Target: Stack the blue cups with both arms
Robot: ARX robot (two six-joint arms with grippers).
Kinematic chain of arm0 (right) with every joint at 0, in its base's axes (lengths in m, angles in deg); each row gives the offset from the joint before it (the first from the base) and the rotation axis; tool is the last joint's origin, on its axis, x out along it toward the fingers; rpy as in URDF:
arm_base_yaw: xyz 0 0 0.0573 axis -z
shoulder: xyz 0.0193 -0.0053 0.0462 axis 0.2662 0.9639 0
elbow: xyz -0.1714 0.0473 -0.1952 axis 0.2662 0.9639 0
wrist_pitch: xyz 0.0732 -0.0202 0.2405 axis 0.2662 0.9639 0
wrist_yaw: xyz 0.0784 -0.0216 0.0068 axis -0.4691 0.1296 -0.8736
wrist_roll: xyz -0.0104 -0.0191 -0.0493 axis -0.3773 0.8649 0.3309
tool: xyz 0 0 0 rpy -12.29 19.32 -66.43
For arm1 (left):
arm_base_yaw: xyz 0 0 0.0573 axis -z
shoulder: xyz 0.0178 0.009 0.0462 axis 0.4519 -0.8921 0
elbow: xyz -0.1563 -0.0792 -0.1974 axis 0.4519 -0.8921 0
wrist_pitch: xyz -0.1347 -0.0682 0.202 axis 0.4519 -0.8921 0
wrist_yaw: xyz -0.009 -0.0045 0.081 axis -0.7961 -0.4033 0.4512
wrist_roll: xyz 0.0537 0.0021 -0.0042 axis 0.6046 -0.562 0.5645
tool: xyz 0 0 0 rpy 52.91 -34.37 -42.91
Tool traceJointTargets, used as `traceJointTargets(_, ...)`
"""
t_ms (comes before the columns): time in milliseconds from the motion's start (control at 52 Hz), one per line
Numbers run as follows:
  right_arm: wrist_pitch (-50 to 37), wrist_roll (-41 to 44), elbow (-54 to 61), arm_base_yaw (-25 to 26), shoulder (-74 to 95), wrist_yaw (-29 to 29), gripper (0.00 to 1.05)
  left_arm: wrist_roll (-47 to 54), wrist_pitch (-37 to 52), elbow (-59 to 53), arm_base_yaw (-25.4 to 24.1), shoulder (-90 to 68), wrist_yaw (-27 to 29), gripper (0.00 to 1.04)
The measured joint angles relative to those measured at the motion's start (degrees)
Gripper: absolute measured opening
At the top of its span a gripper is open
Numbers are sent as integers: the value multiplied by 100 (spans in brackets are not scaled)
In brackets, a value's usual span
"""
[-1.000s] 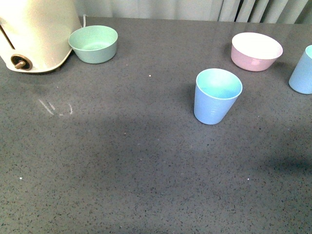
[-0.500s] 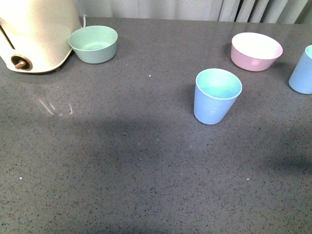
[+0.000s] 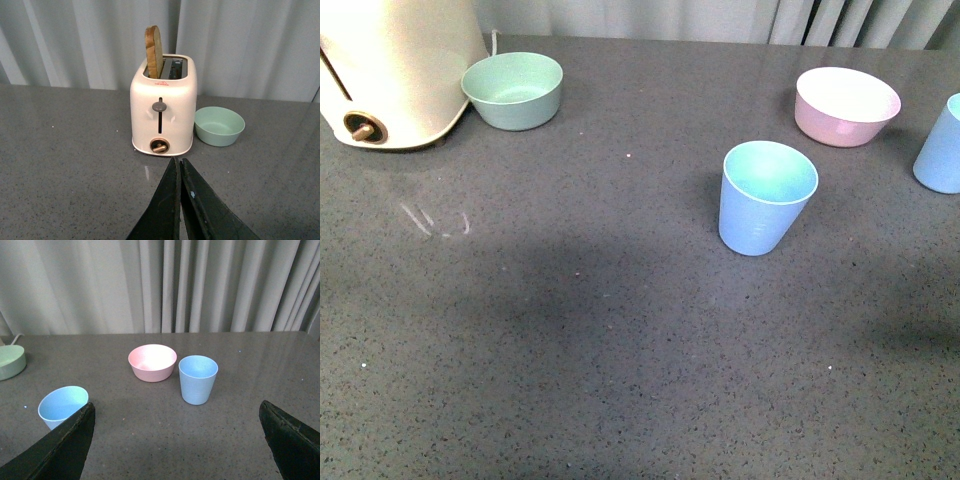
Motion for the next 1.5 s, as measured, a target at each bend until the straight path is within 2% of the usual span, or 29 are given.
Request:
traceJointTargets(327,0,0,0,0,0,0,96,2,-1268,-4,0,1394,0,2)
traceJointTargets(1077,0,0,0,0,0,0,96,2,-2754,-4,0,2907,0,2)
traceJointTargets(1173,0,0,0,0,0,0,96,2,-3689,-4,-2,3674,0,2)
traceJointTargets(1500,0,0,0,0,0,0,96,2,-3783,-4,-2,3847,0,2)
